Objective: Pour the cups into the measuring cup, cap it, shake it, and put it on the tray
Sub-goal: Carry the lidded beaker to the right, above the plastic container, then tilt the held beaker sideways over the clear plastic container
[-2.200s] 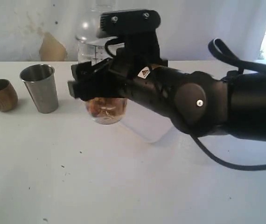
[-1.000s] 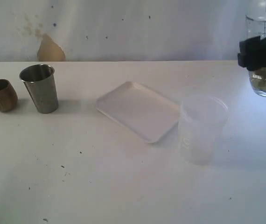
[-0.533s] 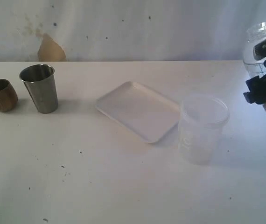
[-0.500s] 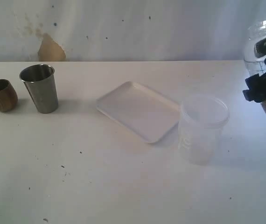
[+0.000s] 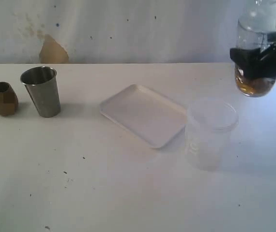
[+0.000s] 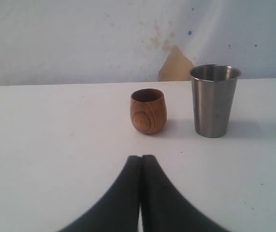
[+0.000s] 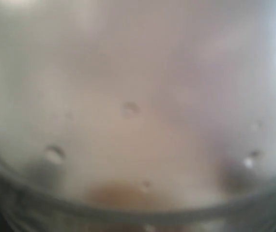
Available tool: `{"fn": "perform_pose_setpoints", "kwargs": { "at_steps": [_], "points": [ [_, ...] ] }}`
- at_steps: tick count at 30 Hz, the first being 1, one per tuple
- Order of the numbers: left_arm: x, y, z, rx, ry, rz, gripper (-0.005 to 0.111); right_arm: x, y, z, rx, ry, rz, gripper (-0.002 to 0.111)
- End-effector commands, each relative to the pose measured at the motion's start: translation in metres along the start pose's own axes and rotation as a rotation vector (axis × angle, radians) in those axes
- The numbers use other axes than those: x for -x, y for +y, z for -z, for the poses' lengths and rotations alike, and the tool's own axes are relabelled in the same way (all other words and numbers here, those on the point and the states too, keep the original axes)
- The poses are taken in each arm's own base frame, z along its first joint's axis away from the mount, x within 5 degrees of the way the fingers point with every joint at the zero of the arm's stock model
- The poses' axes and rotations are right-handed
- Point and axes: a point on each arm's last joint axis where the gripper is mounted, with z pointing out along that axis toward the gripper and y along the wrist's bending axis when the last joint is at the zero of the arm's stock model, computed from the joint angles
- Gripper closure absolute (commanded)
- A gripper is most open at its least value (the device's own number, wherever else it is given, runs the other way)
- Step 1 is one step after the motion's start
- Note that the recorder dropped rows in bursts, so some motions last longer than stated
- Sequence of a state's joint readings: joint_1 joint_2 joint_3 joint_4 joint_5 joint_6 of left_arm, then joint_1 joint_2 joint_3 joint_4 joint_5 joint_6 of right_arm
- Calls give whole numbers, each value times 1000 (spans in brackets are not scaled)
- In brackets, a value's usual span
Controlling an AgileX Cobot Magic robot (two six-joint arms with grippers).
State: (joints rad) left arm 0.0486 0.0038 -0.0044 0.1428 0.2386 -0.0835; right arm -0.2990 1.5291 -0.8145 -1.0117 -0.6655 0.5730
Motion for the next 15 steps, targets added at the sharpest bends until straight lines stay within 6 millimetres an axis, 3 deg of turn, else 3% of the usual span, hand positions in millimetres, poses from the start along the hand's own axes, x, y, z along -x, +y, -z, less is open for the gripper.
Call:
{"fn": "perform_pose_setpoints", "kwargs": {
  "at_steps": [1, 6, 15],
  "points": [
    [-1, 0, 0, -4, 0, 7, 107, -8, -22, 12, -7, 24, 124, 108],
    [-1, 0, 0, -4, 0, 7, 107, -32, -41, 19, -15, 82, 11, 108],
    [-1, 0, 0, -4, 0, 7, 107, -51, -21, 4, 246, -53, 161, 108]
  ]
}}
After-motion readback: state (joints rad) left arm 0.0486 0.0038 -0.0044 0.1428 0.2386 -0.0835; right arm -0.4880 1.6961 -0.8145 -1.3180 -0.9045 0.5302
